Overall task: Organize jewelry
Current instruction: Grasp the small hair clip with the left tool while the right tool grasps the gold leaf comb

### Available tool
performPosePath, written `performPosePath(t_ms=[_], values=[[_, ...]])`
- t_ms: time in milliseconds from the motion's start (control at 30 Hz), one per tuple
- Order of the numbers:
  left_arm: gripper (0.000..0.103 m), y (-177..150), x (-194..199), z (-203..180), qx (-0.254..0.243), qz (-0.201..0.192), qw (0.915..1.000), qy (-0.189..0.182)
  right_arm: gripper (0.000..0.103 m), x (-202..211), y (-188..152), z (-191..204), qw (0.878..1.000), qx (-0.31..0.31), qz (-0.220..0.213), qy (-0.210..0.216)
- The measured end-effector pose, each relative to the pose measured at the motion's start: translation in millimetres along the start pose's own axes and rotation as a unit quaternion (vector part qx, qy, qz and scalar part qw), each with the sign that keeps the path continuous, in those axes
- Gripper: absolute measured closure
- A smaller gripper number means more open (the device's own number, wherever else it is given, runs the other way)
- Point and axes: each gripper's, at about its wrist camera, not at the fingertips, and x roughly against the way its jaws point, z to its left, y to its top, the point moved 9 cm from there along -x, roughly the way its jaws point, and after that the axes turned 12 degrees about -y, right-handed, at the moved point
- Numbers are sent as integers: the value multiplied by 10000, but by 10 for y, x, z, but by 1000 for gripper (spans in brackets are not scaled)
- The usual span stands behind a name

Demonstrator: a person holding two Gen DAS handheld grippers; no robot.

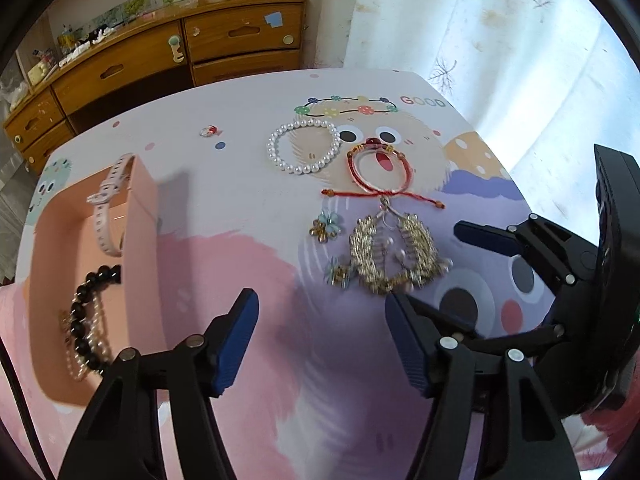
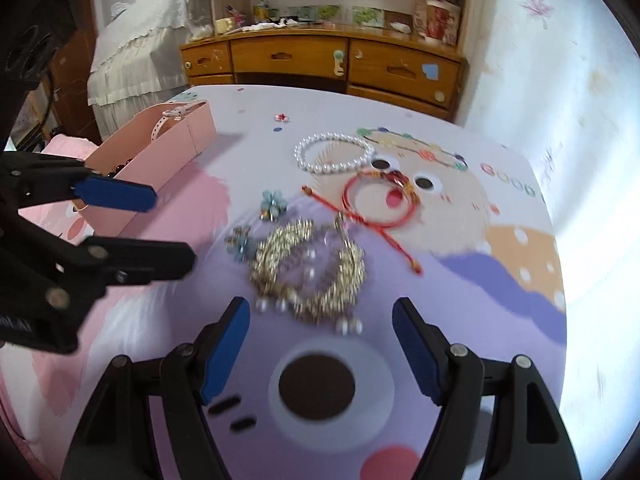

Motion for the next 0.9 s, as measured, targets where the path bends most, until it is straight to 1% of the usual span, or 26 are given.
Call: performPosePath(t_ms=[200, 333, 367, 400, 433, 467, 500, 533, 567, 700, 733, 767, 900], values=[[52, 129, -202, 2, -154, 24, 9998, 90, 28, -167, 79, 65, 9997, 238, 5, 104], [53, 131, -299, 3, -215, 139, 9996, 147, 27, -201, 115, 92, 9993, 329, -30, 199], [55, 122, -327, 11, -233, 198, 9994, 186, 27, -204, 118, 90, 9992, 329, -38, 215], [63, 111, -344, 10, -244, 231, 9993, 193, 27, -211, 120, 91, 9992, 325, -30, 249], [66, 98, -363, 15, -245, 271, 9991, 198, 27, -213, 116, 93, 9991, 309, -26, 281], [72, 84, -388, 24, -227, 323, 9990, 200, 27, -216, 121, 94, 9991, 321, -38, 291], [82, 76, -402, 23, -207, 339, 9991, 172, 27, -213, 114, 95, 9990, 342, -55, 296], [88, 67, -412, 14, -195, 348, 9991, 147, 27, -213, 116, 98, 9989, 343, -58, 303], [89, 73, -414, 15, -189, 324, 9992, 145, 27, -213, 114, 101, 9989, 342, -61, 305], [89, 96, -384, 5, -181, 222, 9995, 139, 28, -213, 116, 111, 9989, 354, -74, 313], [89, 98, -375, 8, -162, 213, 9995, 146, 34, -207, 118, 109, 9988, 360, -90, 315], [89, 98, -365, 11, -139, 203, 9996, 157, 35, -204, 123, 112, 9988, 356, -89, 314], [89, 104, -299, 26, -98, 128, 9997, 206, 35, -206, 121, 111, 9989, 345, -50, 302]])
